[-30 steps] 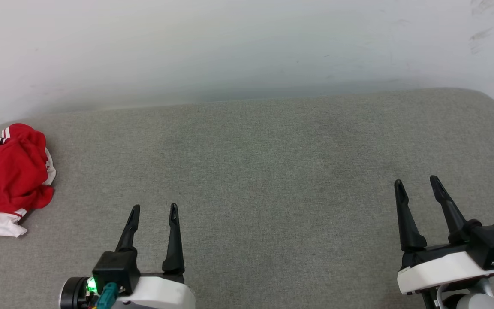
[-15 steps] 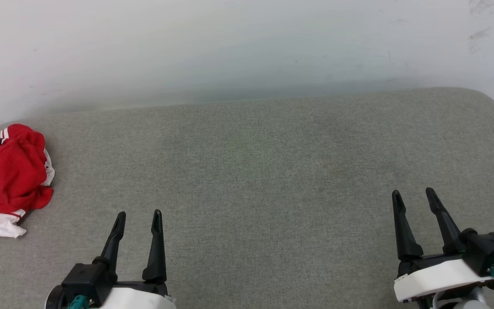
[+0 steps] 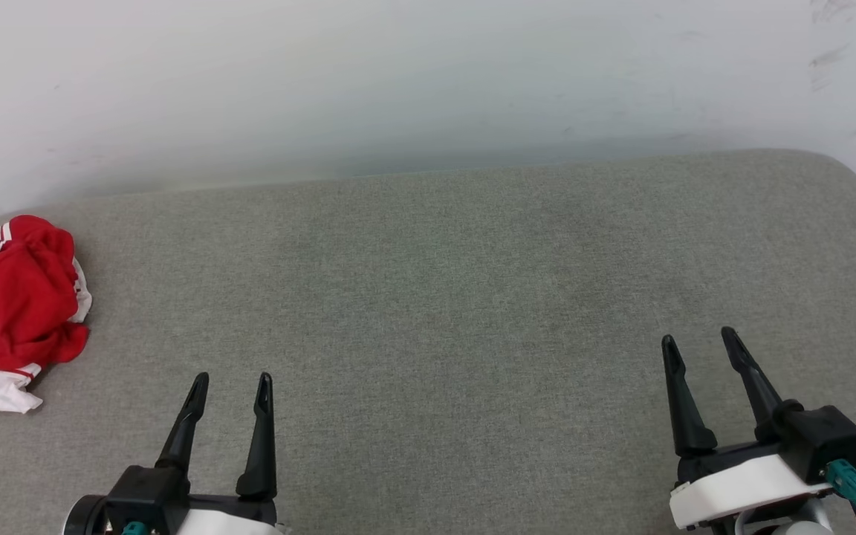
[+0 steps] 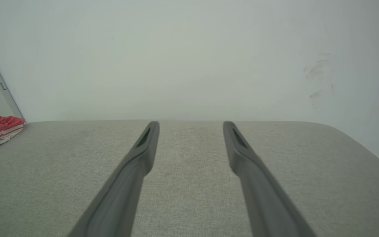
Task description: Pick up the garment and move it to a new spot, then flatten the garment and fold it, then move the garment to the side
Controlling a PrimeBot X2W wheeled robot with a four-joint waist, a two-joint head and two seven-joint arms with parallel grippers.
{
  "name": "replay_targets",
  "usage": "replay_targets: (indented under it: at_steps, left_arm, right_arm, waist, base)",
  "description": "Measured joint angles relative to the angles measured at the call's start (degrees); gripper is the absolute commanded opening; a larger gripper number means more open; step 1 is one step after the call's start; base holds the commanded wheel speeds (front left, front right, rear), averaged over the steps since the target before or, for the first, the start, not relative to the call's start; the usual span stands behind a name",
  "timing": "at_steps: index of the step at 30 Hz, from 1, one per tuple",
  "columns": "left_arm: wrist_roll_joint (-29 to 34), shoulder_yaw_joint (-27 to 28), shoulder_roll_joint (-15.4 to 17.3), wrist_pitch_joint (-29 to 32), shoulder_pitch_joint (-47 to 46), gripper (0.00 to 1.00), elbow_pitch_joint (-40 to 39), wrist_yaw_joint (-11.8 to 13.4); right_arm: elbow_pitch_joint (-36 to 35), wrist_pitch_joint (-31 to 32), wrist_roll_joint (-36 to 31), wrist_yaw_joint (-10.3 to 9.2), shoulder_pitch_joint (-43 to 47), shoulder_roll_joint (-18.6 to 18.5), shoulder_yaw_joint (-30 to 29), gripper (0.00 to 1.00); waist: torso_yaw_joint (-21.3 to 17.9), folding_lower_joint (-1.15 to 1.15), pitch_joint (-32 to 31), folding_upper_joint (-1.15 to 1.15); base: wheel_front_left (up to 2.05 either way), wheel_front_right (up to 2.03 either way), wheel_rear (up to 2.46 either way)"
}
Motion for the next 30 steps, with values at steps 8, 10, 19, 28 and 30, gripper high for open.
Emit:
replay_targets:
  at_steps: [8,10,19,28,30]
  left_arm:
    - [0.6,-0.2,0.0,-0.5,0.0,1.0,0.1,0.0]
    - [0.3,-0.1,0.0,-0.6,0.0,1.0,0.3,0.0]
    - [-1.1,1.8,-0.1,-0.6,-0.2,1.0,0.9,-0.2]
    - [-0.6,4.1,-0.1,-0.6,0.3,1.0,0.9,-0.7]
    - [-0.4,4.6,0.0,-0.6,0.6,1.0,0.9,-0.9]
  right_arm:
    - [0.1,-0.5,-1.4,0.0,0.0,0.0,0.5,1.0]
    - [0.2,-0.5,-0.4,0.0,0.0,0.0,0.6,1.0]
    - [-0.3,-0.5,1.6,0.0,0.4,0.0,2.4,1.0]
    - [0.1,-0.5,2.3,0.0,1.2,0.0,4.7,1.0]
    - [0.2,-0.5,2.8,0.0,1.3,0.0,5.4,1.0]
  waist:
    - [0.2,0.0,0.0,0.0]
    - [0.7,0.0,0.1,0.0]
    - [5.2,0.0,0.6,0.0]
    - [13.1,0.0,-0.1,0.0]
    - [14.9,0.0,-0.4,0.0]
  base:
    - [0.0,0.0,0.0]
    - [0.0,0.0,0.0]
    - [0.0,0.0,0.0]
    - [0.0,0.0,0.0]
    - [0.0,0.0,0.0]
